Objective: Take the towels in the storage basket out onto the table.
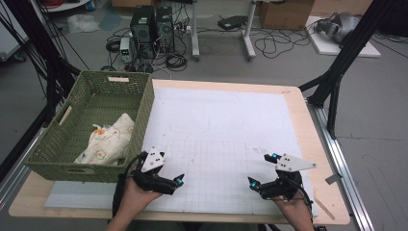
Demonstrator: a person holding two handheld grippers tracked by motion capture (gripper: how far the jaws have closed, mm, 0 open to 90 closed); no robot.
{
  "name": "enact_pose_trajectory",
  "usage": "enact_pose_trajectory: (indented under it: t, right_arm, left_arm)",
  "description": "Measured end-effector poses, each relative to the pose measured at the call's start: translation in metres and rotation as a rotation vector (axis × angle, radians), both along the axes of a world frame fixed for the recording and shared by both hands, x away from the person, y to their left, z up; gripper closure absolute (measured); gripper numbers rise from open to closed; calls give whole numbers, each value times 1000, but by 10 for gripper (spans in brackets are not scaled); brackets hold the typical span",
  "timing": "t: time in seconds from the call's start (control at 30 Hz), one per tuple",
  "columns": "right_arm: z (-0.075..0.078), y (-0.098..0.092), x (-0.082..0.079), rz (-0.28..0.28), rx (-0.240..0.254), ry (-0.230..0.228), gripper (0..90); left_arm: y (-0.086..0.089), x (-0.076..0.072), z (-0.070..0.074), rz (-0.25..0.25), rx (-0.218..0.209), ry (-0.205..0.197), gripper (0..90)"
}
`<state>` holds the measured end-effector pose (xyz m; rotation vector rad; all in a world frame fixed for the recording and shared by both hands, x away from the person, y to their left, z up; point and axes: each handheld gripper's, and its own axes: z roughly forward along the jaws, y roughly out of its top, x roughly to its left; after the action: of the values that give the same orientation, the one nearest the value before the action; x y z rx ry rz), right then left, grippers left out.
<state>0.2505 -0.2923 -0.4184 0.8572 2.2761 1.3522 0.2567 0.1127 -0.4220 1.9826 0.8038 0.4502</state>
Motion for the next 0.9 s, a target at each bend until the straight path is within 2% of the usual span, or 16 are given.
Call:
enact_pose_trajectory:
  t: [0.9]
  right_arm:
    - [0, 0, -1, 9, -5, -3, 9]
  left_arm:
    - [-1, -2, 0, -9, 0, 0, 29]
